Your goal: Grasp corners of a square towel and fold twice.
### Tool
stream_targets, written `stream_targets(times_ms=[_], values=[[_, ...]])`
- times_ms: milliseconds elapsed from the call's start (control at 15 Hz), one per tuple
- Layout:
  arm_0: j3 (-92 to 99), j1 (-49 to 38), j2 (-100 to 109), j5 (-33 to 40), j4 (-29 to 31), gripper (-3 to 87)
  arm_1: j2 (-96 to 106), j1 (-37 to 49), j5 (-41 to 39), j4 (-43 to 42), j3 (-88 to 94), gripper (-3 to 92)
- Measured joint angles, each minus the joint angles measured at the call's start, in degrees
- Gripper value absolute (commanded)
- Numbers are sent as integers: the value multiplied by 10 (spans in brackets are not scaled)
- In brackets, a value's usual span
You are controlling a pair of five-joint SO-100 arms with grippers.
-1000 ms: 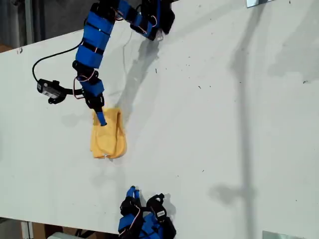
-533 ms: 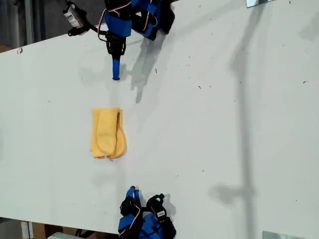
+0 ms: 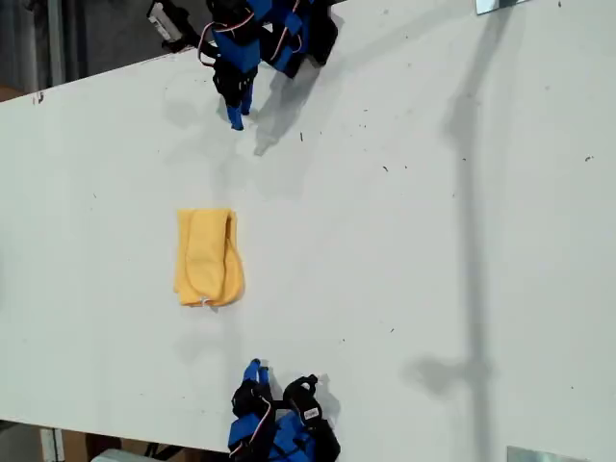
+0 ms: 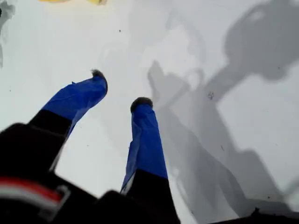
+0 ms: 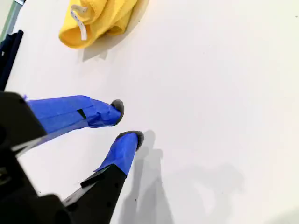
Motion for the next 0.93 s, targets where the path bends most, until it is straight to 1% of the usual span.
stream_targets(times_ms=[133, 200, 333, 400, 467, 533, 600, 667, 800, 933], values=[[4, -41, 0, 2, 0, 73, 0, -40, 52, 0, 7, 157], [5, -59, 0, 13, -1, 74, -3, -76, 97, 1, 12, 157], [8, -54, 0, 59, -3, 73, 0, -144, 208, -11, 18, 157], [9, -40, 0, 101, -4, 73, 0, -174, 242, -13, 18, 160], [11, -22, 0, 136, -4, 72, 0, -168, 254, -13, 18, 160], [12, -7, 0, 178, -9, 72, 0, -164, 251, -11, 18, 160], [12, -4, 0, 227, -13, 71, 0, -156, 214, -7, 18, 159], [12, -4, 0, 250, -15, 71, 0, -141, 165, 0, 18, 159], [12, 0, 0, 259, -15, 71, 0, -140, 145, 3, 18, 158], [12, 2, 0, 227, -15, 71, 0, -139, 142, 3, 18, 158]])
